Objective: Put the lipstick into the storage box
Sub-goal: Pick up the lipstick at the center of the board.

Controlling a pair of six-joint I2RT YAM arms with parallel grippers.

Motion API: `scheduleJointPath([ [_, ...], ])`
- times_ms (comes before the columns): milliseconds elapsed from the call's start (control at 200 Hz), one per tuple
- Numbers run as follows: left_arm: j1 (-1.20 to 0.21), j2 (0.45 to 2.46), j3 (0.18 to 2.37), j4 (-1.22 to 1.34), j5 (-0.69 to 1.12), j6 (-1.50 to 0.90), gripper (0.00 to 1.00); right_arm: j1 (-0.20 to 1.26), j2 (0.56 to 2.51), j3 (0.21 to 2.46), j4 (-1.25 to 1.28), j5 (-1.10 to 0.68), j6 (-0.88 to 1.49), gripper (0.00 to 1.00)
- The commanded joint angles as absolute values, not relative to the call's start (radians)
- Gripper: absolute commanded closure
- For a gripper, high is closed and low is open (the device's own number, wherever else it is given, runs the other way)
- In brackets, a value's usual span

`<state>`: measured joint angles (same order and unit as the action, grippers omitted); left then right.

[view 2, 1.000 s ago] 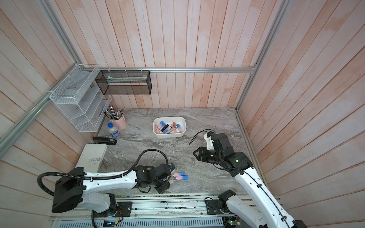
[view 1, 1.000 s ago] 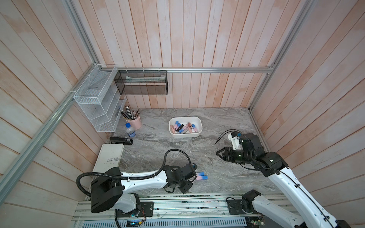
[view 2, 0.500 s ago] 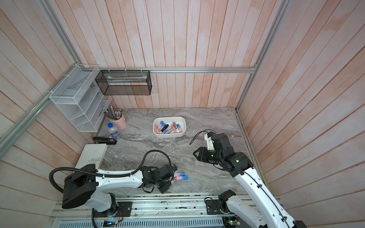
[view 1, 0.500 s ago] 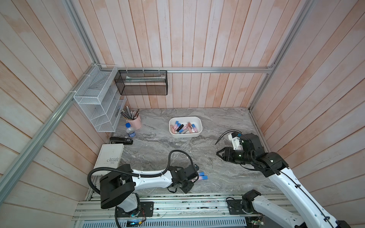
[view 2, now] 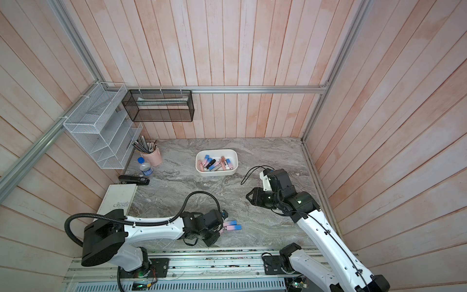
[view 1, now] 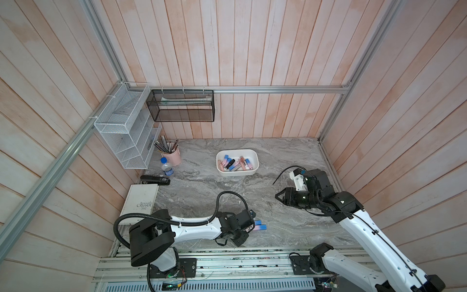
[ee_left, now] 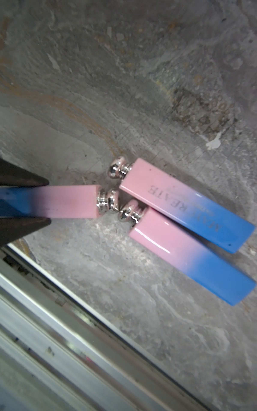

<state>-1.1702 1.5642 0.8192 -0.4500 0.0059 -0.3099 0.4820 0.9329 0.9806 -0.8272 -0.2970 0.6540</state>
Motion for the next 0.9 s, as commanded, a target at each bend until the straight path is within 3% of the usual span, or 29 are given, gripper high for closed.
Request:
scheduleJointPath([
  [0,-1.155,1.615,0.822,-0.476,0.017,-0.282,0.78,0.486,0.949,0.985,-0.813,-0.305,0.640,0.54],
  [300,-1.094,1.550,0.858,-0.564,0.017,-0.257,0.84,0.484,1.024,1.040,-0.804,-0.297,0.618,0.54],
  [550,-0.868,1.480,0.996,-0.636,0.034,-0.169,0.82,0.452,1.091,1.054,-0.765,-0.325,0.586,0.54],
  [895,-0.608,1.753,1.432,-0.630,0.062,0.002,0.80,0.380,1.204,1.090,-0.674,-0.374,0.534,0.54],
])
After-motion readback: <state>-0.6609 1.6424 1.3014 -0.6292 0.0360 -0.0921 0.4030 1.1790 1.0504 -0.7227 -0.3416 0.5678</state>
